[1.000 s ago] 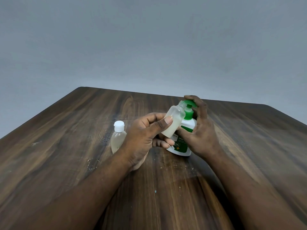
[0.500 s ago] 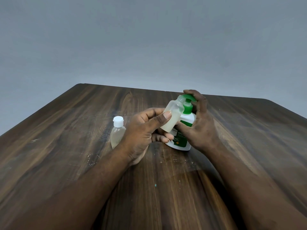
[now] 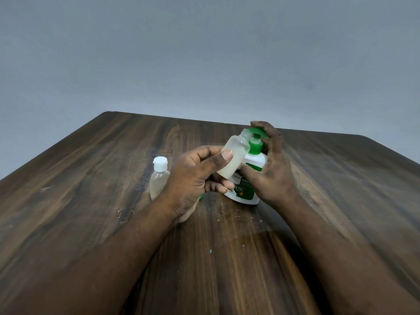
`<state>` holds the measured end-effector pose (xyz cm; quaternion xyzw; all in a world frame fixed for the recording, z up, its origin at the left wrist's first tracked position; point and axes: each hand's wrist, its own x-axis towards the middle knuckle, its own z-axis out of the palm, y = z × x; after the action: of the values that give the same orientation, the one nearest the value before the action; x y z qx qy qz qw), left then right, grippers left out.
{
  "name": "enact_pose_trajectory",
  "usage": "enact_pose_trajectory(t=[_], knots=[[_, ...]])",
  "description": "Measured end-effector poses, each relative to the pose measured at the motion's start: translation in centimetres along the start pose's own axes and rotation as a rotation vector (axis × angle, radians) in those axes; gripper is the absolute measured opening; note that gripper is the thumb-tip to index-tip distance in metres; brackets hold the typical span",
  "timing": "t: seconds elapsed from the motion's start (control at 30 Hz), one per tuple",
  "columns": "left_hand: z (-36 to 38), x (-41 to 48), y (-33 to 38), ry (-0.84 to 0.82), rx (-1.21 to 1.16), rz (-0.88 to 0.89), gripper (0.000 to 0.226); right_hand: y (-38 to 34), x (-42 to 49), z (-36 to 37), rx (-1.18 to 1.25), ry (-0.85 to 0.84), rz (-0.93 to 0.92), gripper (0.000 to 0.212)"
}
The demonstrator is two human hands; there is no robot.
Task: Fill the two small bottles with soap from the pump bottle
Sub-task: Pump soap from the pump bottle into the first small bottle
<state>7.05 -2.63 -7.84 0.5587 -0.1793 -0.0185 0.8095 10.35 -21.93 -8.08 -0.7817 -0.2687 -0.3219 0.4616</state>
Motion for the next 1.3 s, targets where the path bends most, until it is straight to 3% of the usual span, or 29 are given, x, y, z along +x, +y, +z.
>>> enact_pose_trajectory(t=[0.17,0.43,1.3], knots=[[-0.09,-0.04,-0.03,0.005,0.008,-0.003,0.057,0.49,0.07,0.00,-0.039,0.008,0.012,0.073],[-0.07,0.09,-0.10,0.006,-0.006,-0.001,0.057,0.12,0.01,0.06,-0.025,0.010,-0.001,0.081],[0.06,0.06,-0.30,-0.005,-0.003,0.002,0.054,0.68,0.03,0.36,-0.056,0.043,-0.005,0.078]])
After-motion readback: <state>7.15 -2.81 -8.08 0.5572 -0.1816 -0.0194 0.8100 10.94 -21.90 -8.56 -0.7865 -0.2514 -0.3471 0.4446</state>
